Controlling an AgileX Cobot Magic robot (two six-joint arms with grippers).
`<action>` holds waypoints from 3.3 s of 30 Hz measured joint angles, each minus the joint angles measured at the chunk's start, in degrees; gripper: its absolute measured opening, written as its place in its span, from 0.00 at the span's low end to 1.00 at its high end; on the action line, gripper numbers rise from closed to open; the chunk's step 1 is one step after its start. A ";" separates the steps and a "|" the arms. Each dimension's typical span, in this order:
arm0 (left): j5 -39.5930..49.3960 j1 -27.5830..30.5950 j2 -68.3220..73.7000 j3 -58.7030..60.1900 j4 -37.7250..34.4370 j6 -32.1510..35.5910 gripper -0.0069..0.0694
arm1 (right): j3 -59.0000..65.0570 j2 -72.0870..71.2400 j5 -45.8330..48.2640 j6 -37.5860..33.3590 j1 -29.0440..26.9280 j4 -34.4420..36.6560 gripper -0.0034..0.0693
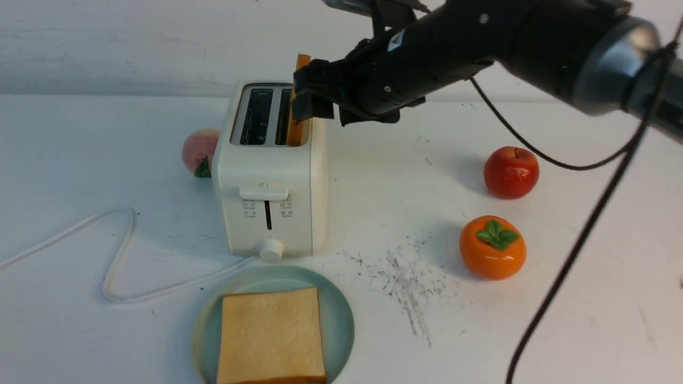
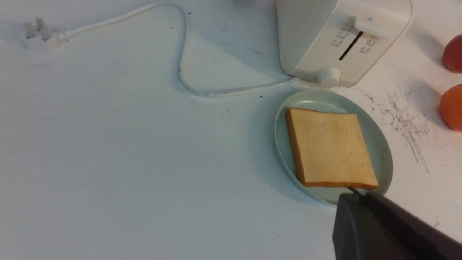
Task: Take toasted bread from bread machine on white table place on plate.
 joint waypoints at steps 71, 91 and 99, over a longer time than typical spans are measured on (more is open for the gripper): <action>-9.47 0.00 0.05 7.70 -2.27 4.74 0.08 | 17.73 2.69 21.32 -42.28 0.55 22.57 0.46; -9.47 0.00 0.05 7.70 -1.93 9.01 0.09 | 18.31 -26.84 30.07 -13.30 -1.66 -15.50 0.09; -9.47 0.00 0.05 7.70 -2.09 9.08 0.09 | 37.39 -54.91 12.82 -3.19 -1.66 -17.91 0.04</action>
